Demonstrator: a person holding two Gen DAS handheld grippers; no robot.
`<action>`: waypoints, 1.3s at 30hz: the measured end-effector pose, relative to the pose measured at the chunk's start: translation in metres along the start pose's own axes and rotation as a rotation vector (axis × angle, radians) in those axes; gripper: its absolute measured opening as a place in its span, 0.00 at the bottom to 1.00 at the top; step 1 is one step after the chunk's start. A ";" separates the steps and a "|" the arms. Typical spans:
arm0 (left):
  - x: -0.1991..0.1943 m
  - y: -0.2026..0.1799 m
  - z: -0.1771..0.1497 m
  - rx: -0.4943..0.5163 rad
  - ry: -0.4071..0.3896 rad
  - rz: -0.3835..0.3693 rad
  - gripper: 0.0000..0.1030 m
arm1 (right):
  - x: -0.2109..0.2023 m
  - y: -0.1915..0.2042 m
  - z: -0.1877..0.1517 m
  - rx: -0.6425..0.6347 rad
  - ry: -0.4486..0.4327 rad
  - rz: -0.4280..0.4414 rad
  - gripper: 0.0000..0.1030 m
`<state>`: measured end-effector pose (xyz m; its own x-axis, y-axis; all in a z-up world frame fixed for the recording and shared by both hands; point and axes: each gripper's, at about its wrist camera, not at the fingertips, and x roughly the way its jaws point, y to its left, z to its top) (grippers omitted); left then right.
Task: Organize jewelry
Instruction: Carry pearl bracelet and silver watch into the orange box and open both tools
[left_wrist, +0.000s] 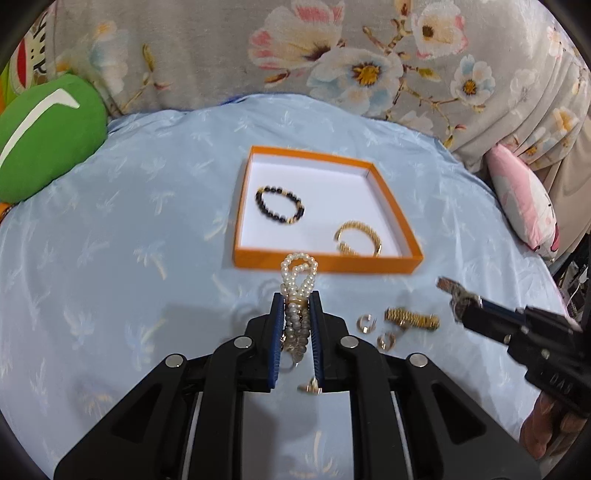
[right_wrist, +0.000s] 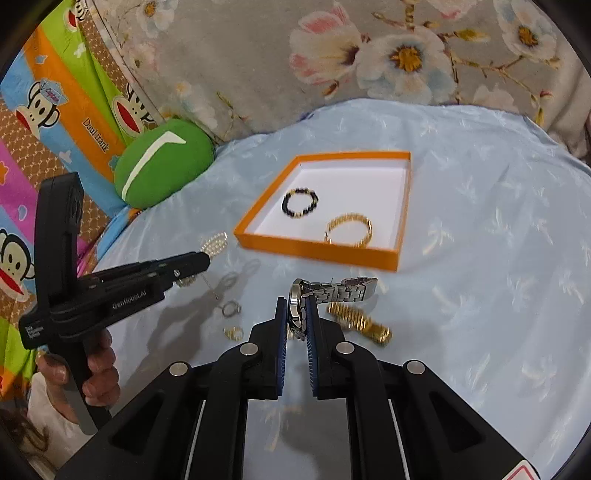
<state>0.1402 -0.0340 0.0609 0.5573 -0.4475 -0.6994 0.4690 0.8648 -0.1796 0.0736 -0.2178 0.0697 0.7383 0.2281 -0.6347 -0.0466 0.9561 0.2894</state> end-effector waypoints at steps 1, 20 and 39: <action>0.002 -0.001 0.008 0.005 -0.006 -0.001 0.13 | 0.003 -0.002 0.012 -0.003 -0.010 0.006 0.09; 0.158 -0.015 0.147 0.053 -0.002 -0.019 0.13 | 0.164 -0.072 0.129 0.021 0.026 -0.045 0.09; 0.130 0.013 0.116 -0.030 -0.044 0.066 0.59 | 0.114 -0.077 0.078 0.041 0.010 -0.110 0.12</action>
<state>0.2977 -0.1076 0.0478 0.6159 -0.3985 -0.6796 0.4102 0.8987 -0.1552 0.2144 -0.2795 0.0311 0.7308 0.1241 -0.6712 0.0619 0.9672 0.2462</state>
